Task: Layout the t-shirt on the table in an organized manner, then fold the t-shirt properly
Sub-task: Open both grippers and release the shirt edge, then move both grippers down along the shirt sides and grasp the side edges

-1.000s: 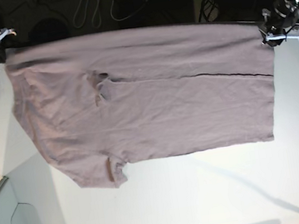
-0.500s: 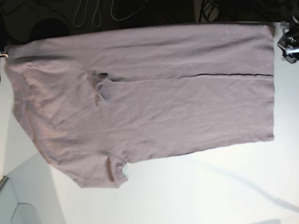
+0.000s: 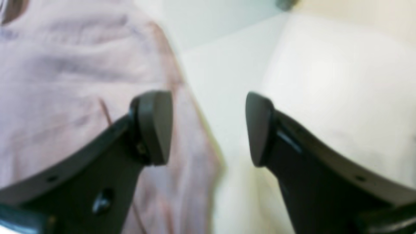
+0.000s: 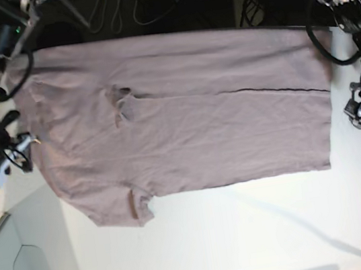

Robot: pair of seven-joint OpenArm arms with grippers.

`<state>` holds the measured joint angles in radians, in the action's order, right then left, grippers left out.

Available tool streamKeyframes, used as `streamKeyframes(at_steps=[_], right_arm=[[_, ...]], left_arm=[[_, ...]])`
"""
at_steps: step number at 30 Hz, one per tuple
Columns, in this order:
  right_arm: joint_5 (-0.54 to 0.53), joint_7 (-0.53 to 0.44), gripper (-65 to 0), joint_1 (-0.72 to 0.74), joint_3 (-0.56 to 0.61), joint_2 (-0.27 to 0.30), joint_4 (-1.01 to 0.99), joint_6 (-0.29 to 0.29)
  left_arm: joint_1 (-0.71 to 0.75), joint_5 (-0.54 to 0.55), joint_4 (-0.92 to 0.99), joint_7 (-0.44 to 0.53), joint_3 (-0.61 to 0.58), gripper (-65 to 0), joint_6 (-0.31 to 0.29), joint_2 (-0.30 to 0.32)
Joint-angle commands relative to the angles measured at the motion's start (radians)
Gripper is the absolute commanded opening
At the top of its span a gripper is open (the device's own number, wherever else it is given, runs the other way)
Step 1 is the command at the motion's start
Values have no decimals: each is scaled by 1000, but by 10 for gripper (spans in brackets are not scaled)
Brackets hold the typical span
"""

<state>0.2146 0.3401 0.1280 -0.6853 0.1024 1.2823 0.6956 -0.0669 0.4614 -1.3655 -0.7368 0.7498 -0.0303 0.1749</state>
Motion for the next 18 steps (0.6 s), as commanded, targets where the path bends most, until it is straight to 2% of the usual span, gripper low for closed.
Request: streamKeyframes(at_steps=[1,4,8,12,18], right_arm=[[15,-34,-289,57,8,16,-20,3],[85,-40,-290,172,42,16,-149,3],[92,-40,-290,296,57,40,-324,3],[90,-51,-289,364,101,87,-496,3],[88,-232,-289,379,118,119,-679,3]], left_arm=[[-58,-20,27,23,-9,-142,5,27],[-158,-108,136,30,-42,-142,3,33],[-248,-166,255,109,-112,-142,3,51],[-319,-215,390,202,-192,-142,3,65],[-419,-229,622,346,-299,-142,3,85]])
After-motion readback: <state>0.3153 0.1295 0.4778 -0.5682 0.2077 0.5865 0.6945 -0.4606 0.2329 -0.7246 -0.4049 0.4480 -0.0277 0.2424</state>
